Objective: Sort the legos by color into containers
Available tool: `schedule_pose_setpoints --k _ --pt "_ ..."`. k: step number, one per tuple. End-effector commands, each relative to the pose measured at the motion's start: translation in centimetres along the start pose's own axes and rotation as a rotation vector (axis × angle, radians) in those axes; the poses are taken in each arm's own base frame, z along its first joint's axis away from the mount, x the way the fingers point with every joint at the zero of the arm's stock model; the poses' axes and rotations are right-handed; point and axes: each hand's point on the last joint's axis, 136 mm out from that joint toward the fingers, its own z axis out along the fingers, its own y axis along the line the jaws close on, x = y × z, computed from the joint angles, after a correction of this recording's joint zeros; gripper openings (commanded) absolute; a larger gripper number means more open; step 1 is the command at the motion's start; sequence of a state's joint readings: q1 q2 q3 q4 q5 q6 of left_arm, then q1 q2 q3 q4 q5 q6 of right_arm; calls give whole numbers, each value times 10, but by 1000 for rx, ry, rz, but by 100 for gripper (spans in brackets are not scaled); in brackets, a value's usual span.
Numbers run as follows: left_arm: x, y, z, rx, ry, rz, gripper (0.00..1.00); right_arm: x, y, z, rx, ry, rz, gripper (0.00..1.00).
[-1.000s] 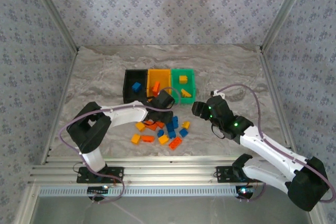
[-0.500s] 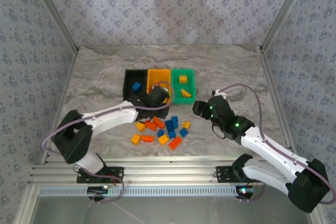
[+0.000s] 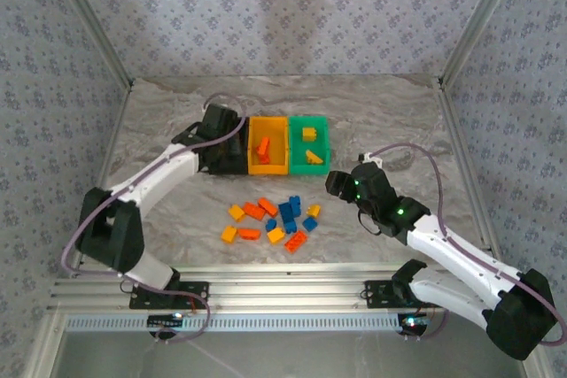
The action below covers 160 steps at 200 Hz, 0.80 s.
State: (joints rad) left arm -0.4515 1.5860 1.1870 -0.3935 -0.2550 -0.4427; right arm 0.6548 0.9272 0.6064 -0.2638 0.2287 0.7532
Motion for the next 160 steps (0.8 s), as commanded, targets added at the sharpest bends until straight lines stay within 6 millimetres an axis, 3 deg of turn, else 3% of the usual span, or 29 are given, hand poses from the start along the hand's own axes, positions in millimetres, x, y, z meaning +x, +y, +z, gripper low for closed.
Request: schedule_pose_setpoints --k 1,12,35,65,89,111,134,160 --pt "-17 -1 11 -16 -1 11 32 3 -7 -4 15 5 22 77" --pt "-17 -3 19 -15 13 16 34 3 -7 -5 12 9 24 78" --pt "-22 -8 28 -16 27 19 48 8 -6 -5 5 30 22 80" --pt "-38 -18 19 23 3 0 65 16 -8 -2 8 67 28 80" --pt "-49 -32 -8 103 -39 -18 82 24 -7 2 1 99 28 80" --pt "-49 -48 -44 194 -93 -26 92 31 -6 7 -4 125 28 80" --pt "-28 -63 -81 304 -126 -33 99 41 0 14 -18 158 17 80" --pt "16 -71 -108 394 -118 -44 99 55 4 25 5 207 -9 79"
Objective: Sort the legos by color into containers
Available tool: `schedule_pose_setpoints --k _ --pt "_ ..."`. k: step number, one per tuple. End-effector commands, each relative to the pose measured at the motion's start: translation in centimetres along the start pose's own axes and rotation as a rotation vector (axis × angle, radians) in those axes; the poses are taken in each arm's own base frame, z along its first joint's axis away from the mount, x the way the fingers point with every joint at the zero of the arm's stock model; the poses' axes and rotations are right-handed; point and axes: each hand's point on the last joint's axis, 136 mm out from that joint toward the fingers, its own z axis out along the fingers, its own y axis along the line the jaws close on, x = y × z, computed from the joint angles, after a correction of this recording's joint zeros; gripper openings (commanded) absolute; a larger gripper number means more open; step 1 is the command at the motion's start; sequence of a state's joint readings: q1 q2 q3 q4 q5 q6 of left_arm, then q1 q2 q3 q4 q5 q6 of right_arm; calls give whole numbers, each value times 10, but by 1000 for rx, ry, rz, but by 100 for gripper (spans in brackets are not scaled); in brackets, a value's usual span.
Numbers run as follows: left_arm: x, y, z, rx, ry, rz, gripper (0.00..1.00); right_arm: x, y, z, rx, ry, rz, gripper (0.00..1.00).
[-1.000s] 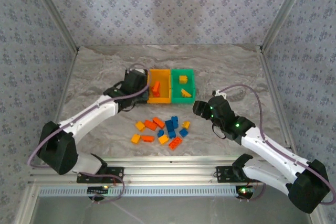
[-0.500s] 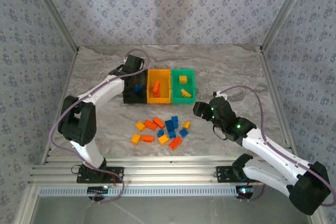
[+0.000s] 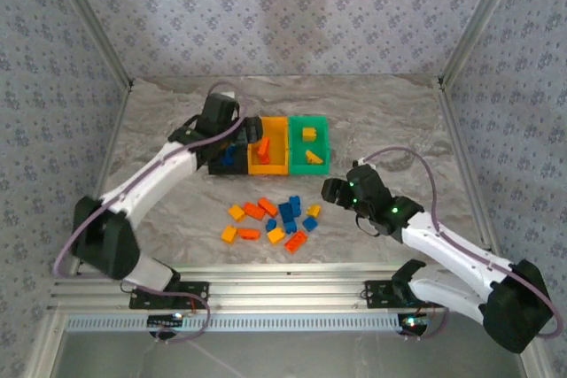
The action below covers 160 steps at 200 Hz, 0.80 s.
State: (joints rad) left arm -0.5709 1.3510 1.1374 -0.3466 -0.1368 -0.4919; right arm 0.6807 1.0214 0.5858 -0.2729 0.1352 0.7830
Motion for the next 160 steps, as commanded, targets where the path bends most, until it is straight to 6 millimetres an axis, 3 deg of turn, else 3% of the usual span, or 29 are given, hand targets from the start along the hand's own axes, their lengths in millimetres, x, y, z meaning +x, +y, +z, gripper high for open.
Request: schedule_pose_setpoints --k 1,39,70,117,160 --pt "28 -18 -22 101 5 -40 99 13 5 10 5 46 0 79" --pt "92 -20 -45 146 42 -40 99 30 16 34 39 97 6 74" --pt "121 -5 -53 140 63 -82 99 38 24 54 82 113 40 69" --pt "132 22 -67 93 33 -113 99 55 17 74 155 169 72 51" --pt "134 35 -76 64 7 -116 99 66 8 74 194 189 86 32"
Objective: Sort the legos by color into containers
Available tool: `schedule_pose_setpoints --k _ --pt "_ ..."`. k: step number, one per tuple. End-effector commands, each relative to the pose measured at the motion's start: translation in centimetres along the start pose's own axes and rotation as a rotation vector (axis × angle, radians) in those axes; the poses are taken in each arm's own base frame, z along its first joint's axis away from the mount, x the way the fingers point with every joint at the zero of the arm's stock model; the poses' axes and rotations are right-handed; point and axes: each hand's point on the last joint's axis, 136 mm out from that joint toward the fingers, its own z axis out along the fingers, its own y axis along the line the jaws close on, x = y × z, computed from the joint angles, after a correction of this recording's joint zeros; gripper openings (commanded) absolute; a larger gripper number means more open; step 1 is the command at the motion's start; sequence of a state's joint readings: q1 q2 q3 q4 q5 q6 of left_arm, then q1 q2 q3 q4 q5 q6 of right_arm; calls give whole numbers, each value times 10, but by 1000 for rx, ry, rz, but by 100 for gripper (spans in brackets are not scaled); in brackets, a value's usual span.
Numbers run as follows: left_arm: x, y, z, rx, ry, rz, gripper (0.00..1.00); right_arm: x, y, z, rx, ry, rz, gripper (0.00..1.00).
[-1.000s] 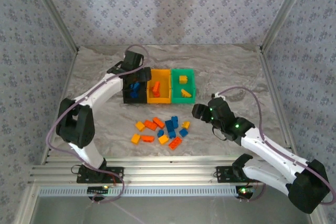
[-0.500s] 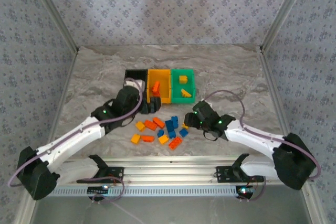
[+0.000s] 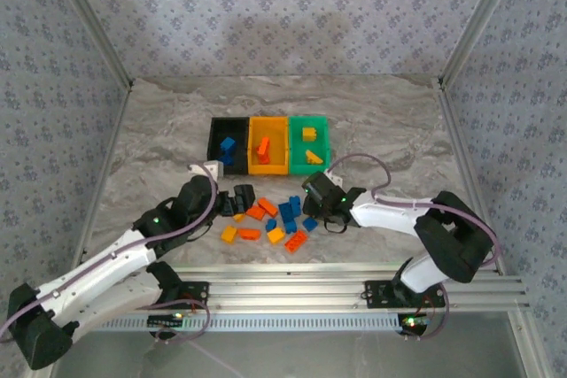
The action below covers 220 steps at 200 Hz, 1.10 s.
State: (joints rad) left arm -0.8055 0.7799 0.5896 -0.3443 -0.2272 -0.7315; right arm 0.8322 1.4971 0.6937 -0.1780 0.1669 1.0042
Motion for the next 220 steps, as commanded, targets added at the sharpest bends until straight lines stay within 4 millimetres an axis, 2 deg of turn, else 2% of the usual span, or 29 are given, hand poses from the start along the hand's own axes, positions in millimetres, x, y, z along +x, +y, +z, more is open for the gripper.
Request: schedule_pose_setpoints --k 1,32,54,84,107,121,142,148,170,189,207,220 --pt "3 13 -4 -45 -12 -9 99 0 -5 -2 34 -12 30 32" --pt "1 16 -9 -51 -29 -11 99 -14 -6 -20 38 -73 29 18" --pt "0 16 -10 -50 -32 -7 99 -34 -1 -41 26 -135 5 13" --pt "4 19 -12 -57 -22 -7 100 -80 20 -77 -28 -231 -59 12" --pt "9 24 -12 -65 -11 -26 99 -118 42 -90 -50 -276 -120 12" --pt "12 26 -12 -64 -8 -40 100 -138 50 -83 -30 -283 -145 12" --pt "16 30 -14 -71 -4 -55 100 -162 55 -54 10 -265 -165 12" --pt "17 32 -15 -75 -3 -54 99 -176 64 -52 3 -283 -154 12" --pt "19 34 -18 -79 5 -57 99 -194 66 -19 79 -264 -230 12" --pt "24 37 -18 -85 25 -62 100 -206 70 -2 103 -255 -249 15" --pt "29 40 -18 -97 44 -64 100 -215 70 5 117 -249 -232 22" --pt "31 41 -19 -97 54 -63 100 -221 71 6 115 -254 -211 36"
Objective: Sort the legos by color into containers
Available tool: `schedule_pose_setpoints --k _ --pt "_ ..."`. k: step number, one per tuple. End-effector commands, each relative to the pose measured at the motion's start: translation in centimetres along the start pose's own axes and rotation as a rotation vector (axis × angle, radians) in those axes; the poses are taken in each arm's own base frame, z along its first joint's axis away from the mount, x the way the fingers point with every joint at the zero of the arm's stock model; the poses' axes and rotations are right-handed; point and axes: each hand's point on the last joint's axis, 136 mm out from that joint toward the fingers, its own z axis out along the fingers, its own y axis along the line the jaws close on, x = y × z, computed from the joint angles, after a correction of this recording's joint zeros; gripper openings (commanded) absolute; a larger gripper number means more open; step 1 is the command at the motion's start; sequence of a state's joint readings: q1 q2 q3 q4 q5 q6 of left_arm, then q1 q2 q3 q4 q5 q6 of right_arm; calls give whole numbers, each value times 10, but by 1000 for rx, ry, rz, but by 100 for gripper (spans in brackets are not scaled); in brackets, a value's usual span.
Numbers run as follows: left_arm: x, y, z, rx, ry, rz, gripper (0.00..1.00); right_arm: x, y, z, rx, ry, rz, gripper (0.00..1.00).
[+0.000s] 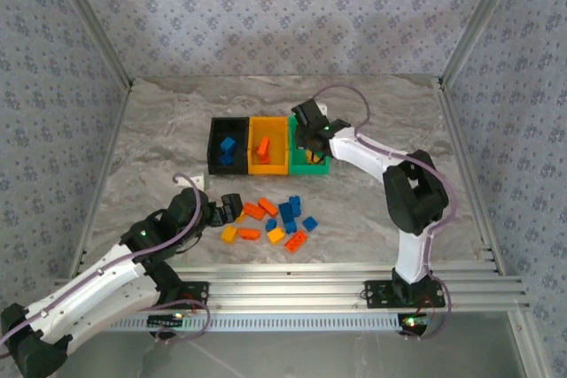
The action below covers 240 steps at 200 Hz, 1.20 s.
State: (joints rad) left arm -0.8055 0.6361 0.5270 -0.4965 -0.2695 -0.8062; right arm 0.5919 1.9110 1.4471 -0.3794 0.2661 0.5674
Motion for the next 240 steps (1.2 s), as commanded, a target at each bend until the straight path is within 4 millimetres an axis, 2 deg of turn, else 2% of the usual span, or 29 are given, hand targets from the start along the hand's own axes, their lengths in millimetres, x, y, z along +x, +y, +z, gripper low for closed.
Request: schedule_pose_setpoints --k 1,16,33,65,106,107,111,139,166,192,212,240 --pt "9 6 -1 -19 34 -4 99 -23 -2 -5 18 -27 -3 37" --pt "10 8 -2 -23 40 -2 99 -31 0 -11 1 -47 11 54" --pt "9 7 -4 -21 37 3 99 -40 5 -27 -28 -82 16 64" --pt "3 5 -7 -27 28 23 100 -44 11 -68 -96 -151 32 69" --pt "-3 0 -6 -44 40 80 99 -16 16 -119 -221 -203 72 70" --pt "-3 -1 -5 -44 42 83 99 -9 14 -114 -213 -188 68 70" --pt "-3 -1 -4 -47 47 89 99 2 10 -113 -212 -177 62 70" --pt "1 -10 11 -61 105 146 99 38 3 -127 -256 -159 76 70" --pt "6 -15 33 -104 162 214 99 69 -11 -127 -252 -121 82 70" --pt "11 -21 58 -124 205 283 86 87 -23 -126 -238 -102 97 70" --pt "13 -18 74 -164 228 313 82 96 -30 -124 -226 -89 100 71" --pt "23 -4 87 -213 275 300 79 101 -36 -124 -218 -87 102 71"
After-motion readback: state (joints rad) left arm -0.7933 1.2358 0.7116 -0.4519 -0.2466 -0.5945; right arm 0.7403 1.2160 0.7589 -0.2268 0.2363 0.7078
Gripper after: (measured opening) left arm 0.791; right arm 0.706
